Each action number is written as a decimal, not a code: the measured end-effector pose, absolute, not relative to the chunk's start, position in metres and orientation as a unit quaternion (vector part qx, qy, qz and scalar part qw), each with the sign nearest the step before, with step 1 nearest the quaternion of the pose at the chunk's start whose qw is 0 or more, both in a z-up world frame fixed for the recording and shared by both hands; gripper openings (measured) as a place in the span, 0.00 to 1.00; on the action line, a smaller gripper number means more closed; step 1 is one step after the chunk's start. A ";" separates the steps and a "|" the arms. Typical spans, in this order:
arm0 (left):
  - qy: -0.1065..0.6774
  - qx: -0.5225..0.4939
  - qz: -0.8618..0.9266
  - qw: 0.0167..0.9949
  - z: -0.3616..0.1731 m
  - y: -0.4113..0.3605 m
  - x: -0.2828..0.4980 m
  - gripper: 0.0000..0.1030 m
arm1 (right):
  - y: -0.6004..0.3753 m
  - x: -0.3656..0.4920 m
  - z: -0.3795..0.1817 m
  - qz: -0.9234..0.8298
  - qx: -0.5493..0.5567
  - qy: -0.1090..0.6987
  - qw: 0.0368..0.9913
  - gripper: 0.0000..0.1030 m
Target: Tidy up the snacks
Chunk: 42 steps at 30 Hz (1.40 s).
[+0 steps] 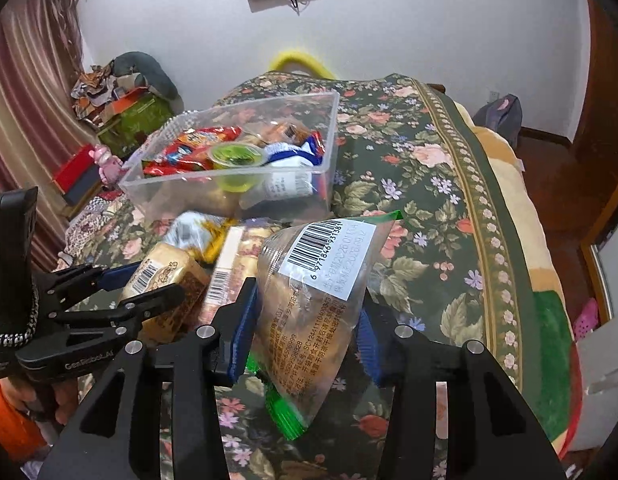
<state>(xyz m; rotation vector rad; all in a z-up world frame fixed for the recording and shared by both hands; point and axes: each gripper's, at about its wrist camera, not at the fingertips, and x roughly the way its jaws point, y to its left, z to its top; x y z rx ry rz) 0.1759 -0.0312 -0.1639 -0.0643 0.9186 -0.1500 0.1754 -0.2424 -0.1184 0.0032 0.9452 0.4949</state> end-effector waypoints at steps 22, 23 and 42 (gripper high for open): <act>0.355 -0.058 -0.039 0.932 -0.079 0.017 0.212 0.53 | -0.196 0.225 -0.065 0.255 -0.016 0.369 0.894 0.40; 0.355 -0.057 -0.038 0.932 -0.079 0.017 0.218 0.53 | -0.191 0.232 -0.064 0.253 -0.017 0.367 0.895 0.40; 0.366 -0.064 -0.040 0.928 -0.099 0.007 0.315 0.53 | -0.163 0.299 -0.091 0.236 -0.052 0.385 0.891 0.40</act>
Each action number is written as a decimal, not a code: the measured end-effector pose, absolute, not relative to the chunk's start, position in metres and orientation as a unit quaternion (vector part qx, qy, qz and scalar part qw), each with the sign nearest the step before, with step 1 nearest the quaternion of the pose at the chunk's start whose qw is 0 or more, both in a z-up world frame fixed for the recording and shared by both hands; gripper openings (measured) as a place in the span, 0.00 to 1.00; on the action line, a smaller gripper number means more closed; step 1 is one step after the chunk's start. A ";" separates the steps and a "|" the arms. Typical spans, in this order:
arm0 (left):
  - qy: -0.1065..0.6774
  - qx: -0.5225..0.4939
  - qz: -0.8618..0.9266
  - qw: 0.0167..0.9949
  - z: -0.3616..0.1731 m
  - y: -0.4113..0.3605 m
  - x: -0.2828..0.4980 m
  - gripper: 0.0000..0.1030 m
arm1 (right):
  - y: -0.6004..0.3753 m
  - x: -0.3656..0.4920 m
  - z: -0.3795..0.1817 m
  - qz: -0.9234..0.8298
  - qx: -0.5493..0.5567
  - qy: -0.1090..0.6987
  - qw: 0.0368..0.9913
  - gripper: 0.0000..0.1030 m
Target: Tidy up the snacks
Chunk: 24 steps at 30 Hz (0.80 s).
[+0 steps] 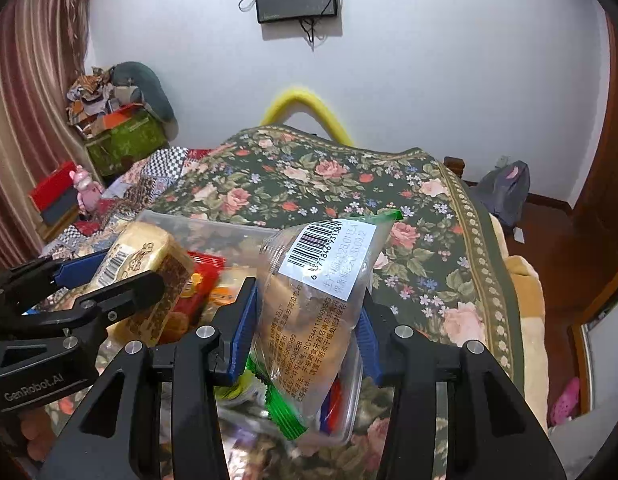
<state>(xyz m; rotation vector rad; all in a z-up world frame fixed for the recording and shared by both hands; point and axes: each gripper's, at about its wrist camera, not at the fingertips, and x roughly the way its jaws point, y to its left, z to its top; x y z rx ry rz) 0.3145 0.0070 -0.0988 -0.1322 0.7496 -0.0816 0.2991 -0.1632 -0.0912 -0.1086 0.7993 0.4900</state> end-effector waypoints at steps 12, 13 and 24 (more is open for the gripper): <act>0.403 -0.085 -0.047 0.910 -0.126 0.011 0.356 0.53 | -0.162 0.318 -0.115 0.259 -0.031 0.413 0.873 0.40; 0.403 -0.086 -0.047 0.910 -0.127 0.011 0.356 0.53 | -0.162 0.318 -0.117 0.260 -0.031 0.416 0.871 0.41; 0.378 -0.057 -0.045 0.923 -0.106 0.014 0.325 0.53 | -0.162 0.300 -0.109 0.250 -0.075 0.422 0.868 0.63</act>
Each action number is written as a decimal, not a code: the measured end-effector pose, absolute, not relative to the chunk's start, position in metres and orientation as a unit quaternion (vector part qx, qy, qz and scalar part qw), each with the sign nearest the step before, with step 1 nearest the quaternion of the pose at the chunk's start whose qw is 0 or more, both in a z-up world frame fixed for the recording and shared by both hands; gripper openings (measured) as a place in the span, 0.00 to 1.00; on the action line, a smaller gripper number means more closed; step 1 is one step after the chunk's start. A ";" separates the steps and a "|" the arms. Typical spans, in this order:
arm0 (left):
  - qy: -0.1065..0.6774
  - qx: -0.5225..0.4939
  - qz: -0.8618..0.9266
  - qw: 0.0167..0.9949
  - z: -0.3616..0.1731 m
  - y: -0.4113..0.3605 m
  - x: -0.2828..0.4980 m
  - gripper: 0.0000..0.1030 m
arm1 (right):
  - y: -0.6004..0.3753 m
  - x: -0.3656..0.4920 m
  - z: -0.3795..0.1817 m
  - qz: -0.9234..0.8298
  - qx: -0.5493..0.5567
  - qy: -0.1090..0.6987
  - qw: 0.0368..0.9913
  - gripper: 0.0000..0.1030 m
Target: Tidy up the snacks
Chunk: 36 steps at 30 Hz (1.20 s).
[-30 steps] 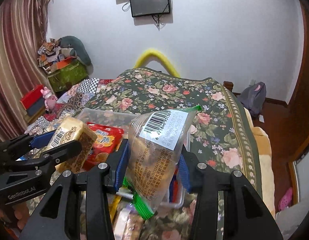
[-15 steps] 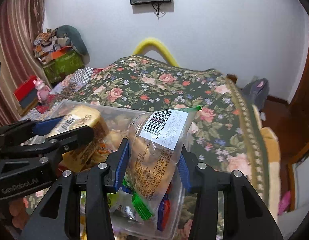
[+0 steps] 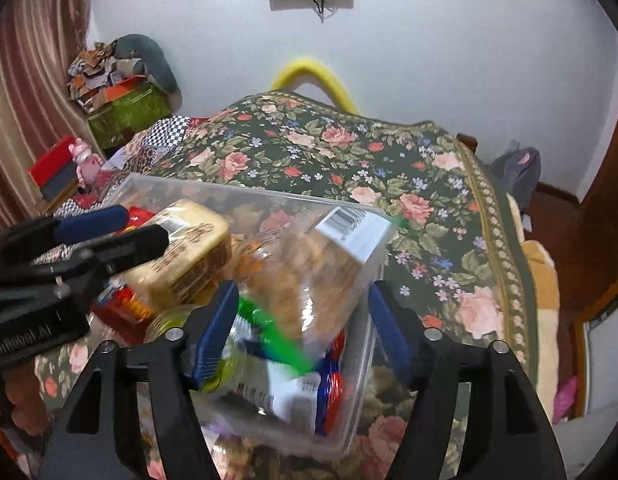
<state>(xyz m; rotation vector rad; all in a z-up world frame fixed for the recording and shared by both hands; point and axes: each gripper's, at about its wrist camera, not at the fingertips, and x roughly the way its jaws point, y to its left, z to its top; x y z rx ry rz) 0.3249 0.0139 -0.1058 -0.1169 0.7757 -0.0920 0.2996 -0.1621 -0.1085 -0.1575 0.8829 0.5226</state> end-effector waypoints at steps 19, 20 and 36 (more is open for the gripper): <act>0.415 -0.038 -0.058 0.907 -0.132 0.034 0.221 0.62 | -0.190 0.210 -0.136 0.275 -0.024 0.463 0.842 0.63; 0.421 -0.038 -0.059 0.904 -0.137 0.033 0.219 0.62 | -0.188 0.208 -0.142 0.277 -0.026 0.468 0.839 0.63; 0.456 -0.048 -0.084 0.885 -0.176 0.000 0.224 0.62 | -0.180 0.199 -0.175 0.283 -0.033 0.486 0.826 0.42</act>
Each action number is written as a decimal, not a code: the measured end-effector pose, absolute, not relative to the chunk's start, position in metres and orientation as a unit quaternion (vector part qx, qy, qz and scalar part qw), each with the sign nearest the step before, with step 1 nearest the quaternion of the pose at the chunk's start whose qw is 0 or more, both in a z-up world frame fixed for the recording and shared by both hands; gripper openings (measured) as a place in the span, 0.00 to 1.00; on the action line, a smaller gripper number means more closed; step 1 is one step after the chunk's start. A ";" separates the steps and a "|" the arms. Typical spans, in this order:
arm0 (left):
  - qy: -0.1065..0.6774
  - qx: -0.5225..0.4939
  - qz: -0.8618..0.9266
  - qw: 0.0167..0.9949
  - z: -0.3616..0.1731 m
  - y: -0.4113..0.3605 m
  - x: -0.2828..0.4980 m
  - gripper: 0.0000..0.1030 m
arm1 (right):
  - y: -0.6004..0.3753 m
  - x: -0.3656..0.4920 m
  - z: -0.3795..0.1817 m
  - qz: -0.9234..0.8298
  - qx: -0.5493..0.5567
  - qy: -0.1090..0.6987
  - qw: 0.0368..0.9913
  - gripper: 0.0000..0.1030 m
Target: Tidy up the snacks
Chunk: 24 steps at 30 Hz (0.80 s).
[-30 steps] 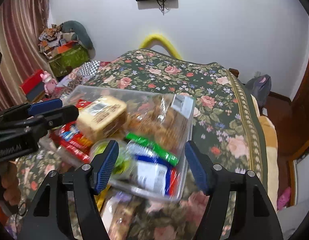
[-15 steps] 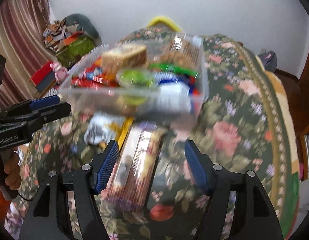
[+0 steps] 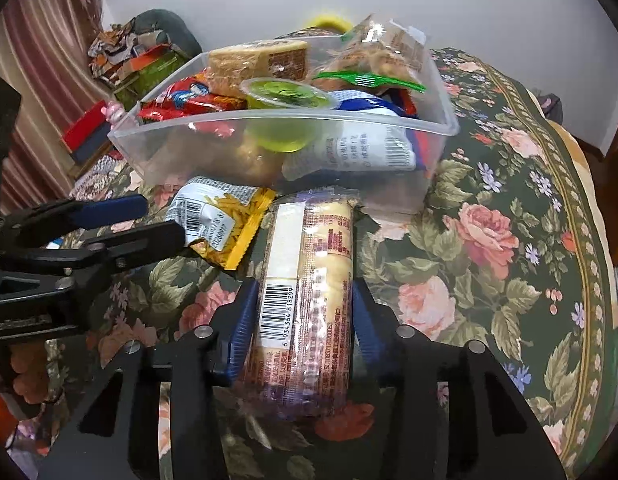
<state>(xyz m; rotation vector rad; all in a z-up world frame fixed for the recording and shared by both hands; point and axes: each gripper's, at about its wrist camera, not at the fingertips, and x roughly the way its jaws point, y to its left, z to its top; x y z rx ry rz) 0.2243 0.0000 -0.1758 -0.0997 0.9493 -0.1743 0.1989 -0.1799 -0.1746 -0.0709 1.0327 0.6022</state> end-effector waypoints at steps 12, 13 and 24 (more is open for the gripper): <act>0.474 -0.040 -0.050 0.878 -0.200 -0.021 0.263 0.65 | -0.209 0.185 -0.172 0.267 -0.003 0.482 0.835 0.41; 0.472 -0.041 -0.049 0.879 -0.201 -0.021 0.264 0.65 | -0.209 0.184 -0.171 0.267 -0.003 0.480 0.836 0.41; 0.453 -0.024 -0.078 0.888 -0.186 -0.022 0.227 0.48 | -0.213 0.173 -0.143 0.272 -0.003 0.450 0.850 0.41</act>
